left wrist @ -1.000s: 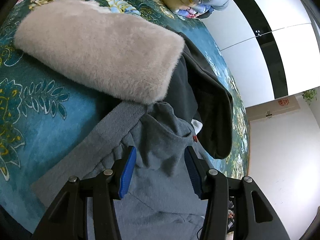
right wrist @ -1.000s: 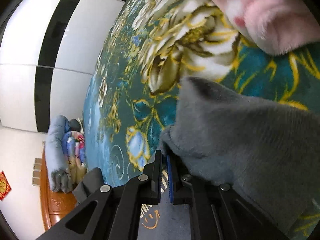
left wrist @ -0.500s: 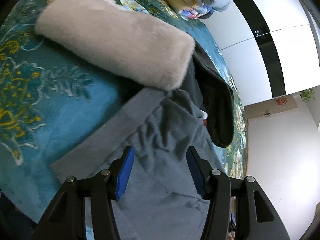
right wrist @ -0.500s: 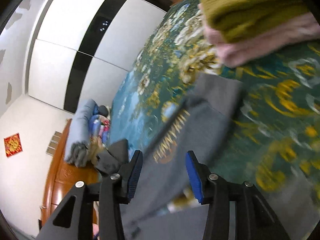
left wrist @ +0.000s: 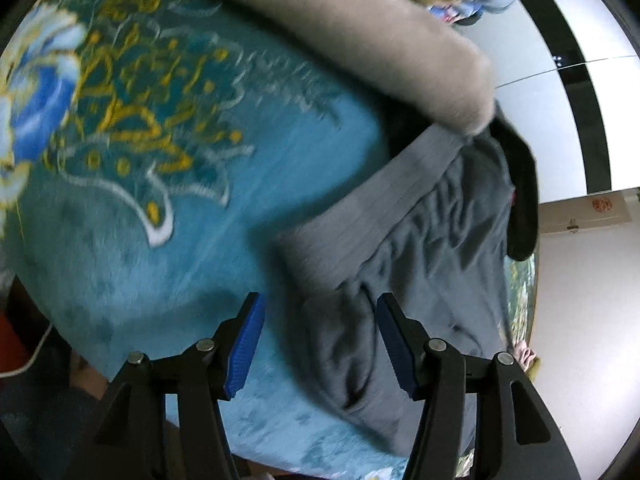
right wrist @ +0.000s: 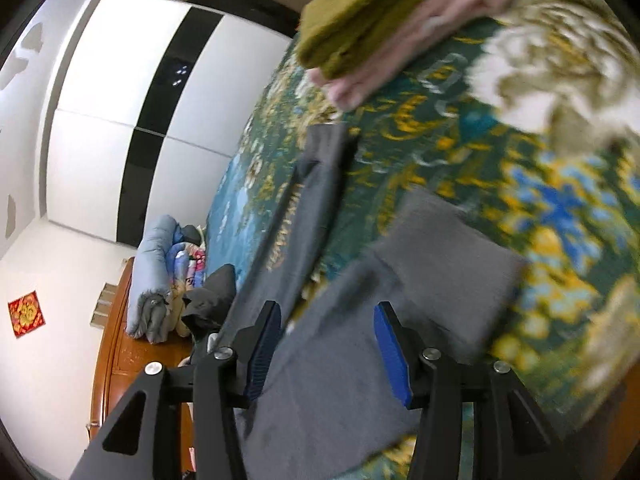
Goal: Fold clothes
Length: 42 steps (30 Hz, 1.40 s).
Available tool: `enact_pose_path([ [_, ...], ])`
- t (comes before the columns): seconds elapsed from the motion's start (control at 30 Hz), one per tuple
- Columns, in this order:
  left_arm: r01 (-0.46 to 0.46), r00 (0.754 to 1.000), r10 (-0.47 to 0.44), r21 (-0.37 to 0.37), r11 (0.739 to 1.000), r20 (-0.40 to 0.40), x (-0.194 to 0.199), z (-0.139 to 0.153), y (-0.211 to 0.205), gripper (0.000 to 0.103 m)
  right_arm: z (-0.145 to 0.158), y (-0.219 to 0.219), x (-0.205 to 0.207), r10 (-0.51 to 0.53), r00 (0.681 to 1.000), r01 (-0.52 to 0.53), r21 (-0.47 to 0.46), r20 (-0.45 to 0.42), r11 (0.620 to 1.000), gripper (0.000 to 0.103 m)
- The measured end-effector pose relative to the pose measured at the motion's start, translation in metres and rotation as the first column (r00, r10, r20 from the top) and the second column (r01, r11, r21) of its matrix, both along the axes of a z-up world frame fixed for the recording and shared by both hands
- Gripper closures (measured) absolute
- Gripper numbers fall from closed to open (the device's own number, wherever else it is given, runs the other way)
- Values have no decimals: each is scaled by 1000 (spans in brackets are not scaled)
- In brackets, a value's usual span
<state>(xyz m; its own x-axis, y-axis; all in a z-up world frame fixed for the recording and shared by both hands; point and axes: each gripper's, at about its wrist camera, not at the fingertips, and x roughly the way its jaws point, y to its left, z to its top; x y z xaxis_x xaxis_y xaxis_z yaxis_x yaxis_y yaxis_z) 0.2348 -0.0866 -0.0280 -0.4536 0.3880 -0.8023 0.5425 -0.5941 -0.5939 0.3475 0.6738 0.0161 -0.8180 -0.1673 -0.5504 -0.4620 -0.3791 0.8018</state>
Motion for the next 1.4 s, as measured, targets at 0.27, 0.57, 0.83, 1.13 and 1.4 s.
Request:
enact_pose_path([
  [0.27, 15, 1000, -15, 74, 997, 3, -4, -18, 10, 45, -35, 1, 38, -69, 995, 73, -54, 72, 996, 51],
  [0.57, -2, 999, 7, 112, 994, -44, 3, -23, 8, 48, -55, -1, 31, -66, 996, 69, -52, 63, 996, 50],
  [0.83, -19, 998, 27, 134, 991, -63, 7, -31, 11, 75, -64, -9, 24, -86, 996, 86, -58, -2, 995, 79],
  [1.13, -104, 984, 131, 208, 973, -119, 20, 5, 1, 94, -13, -4, 33, -139, 981, 134, -46, -135, 990, 98],
  [1.4, -69, 968, 144, 332, 941, -207, 13, 50, 6, 94, 56, -6, 42, -173, 959, 185, 30, -224, 982, 98],
])
